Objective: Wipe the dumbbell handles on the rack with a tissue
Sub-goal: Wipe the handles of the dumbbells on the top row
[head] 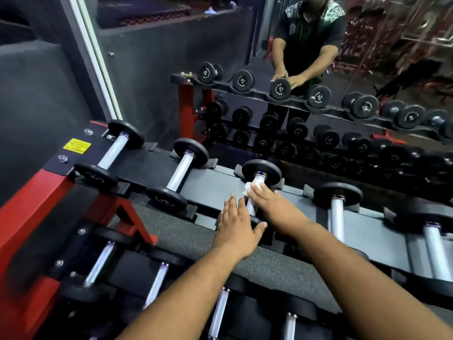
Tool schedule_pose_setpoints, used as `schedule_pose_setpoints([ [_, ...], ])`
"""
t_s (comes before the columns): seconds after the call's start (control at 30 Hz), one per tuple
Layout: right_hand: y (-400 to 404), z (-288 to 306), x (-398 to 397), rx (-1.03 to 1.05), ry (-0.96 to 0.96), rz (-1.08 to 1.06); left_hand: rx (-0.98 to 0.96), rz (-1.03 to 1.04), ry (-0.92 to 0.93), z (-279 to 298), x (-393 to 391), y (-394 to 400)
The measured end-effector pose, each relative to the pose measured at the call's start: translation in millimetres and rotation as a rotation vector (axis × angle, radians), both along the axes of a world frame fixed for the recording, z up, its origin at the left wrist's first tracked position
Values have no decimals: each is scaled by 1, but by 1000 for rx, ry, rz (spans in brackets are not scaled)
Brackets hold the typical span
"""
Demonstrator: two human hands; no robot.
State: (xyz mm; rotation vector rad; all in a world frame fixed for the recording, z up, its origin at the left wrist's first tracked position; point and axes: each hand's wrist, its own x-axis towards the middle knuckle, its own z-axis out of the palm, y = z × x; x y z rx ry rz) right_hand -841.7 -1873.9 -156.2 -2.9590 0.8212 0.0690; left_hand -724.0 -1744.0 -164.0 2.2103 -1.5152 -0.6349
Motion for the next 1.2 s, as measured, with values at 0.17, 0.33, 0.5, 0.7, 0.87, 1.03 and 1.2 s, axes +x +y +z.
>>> schedule_pose_setpoints([
  [0.17,3,7,-18,22,95,162,59,6,3,9,-4,2],
  [0.33,-14,7,4,-10,-57,-52,62,19,-91,14,-9,3],
  [0.5,7,-11,-23,116,-8,87,48,0,-112,15,-13,0],
  [0.7,-17,-6,0,26,-118,-44,160,4,-113,19,-15,-5],
  [0.87,6,-27,-12,229,-191,-11,178,7,-118,17,-13,-8],
  [1.03,-13,-12,-6,149,-198,-37,190,1,-161,17,-16,-8],
  [1.2,0,-20,7,482,-542,-241,221,-5,-169,21,-15,-9],
])
